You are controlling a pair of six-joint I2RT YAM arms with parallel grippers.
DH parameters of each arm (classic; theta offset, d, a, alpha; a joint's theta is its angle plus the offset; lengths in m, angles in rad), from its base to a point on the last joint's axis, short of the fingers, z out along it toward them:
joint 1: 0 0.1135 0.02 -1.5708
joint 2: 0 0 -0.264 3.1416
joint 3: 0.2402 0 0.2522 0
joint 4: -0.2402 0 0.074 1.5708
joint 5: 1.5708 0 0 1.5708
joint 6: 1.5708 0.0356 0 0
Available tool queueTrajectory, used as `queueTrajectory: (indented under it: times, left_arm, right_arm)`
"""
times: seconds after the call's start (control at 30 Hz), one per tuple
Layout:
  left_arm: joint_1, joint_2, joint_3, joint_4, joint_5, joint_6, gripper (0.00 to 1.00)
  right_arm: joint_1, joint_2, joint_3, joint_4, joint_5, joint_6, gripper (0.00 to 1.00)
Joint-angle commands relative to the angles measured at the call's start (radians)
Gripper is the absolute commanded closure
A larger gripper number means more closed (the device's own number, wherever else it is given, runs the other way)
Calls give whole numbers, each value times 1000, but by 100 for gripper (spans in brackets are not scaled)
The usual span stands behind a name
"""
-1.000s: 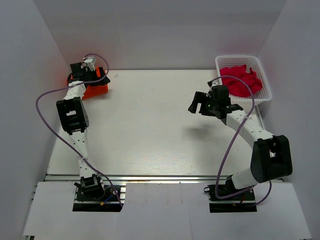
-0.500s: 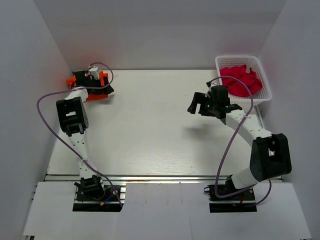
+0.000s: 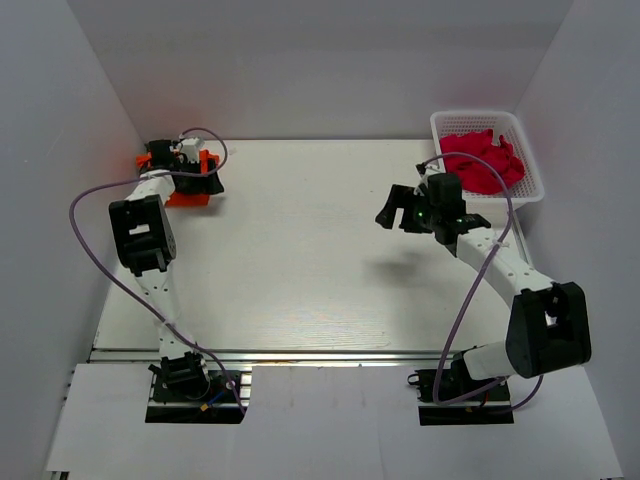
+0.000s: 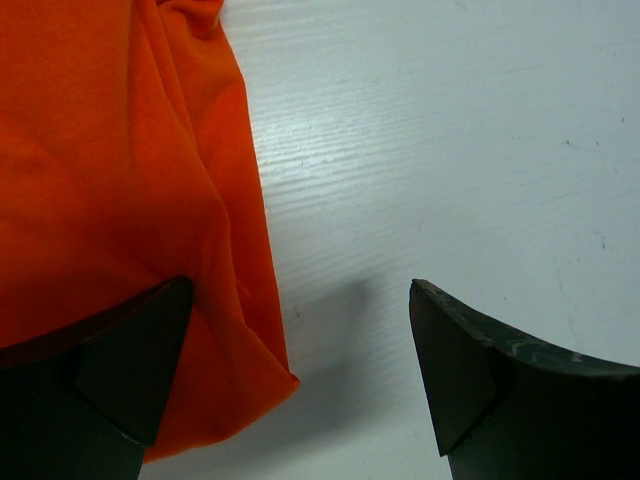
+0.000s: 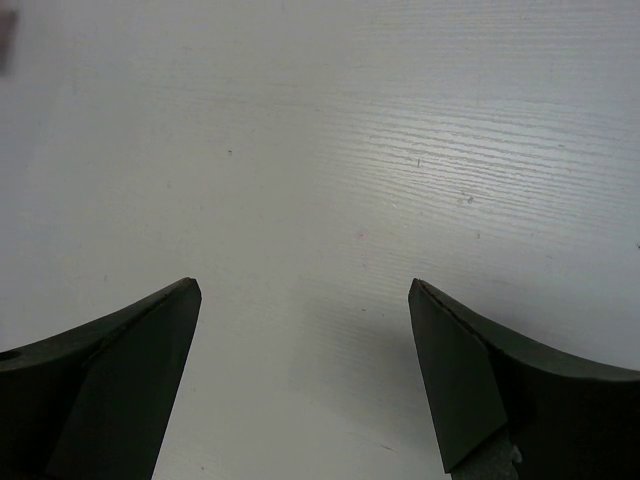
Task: Fold and stack the t-shirts
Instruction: Put the neatly folded tshirt into the corner of the board with the left arm
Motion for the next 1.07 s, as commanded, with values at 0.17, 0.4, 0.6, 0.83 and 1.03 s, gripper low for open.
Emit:
queueTrajectory:
  times: [0.17,0.4,0.6,0.83,1.03]
  left_arm:
    - [-31,-301,11,-127,-83,-94,0]
    - [-245,-721,-384,23,-299,-249,0]
    - [-448,-1010,-745,86,-417,-396,0]
    - [-553,-1199,-951,76,-411,-441,0]
    - [-586,-1287,-978,97,-411,-441,0]
  right_arm:
    - [-2,-110,-47,150,-9,9,10]
    - [-2,-167,-158,225,-34,62,10]
    - [-4,-260,-276,259,-69,72,10]
    - [-1,-429,-411,268,-62,54,10]
    - [-4,-489,-448,261,-46,26,10]
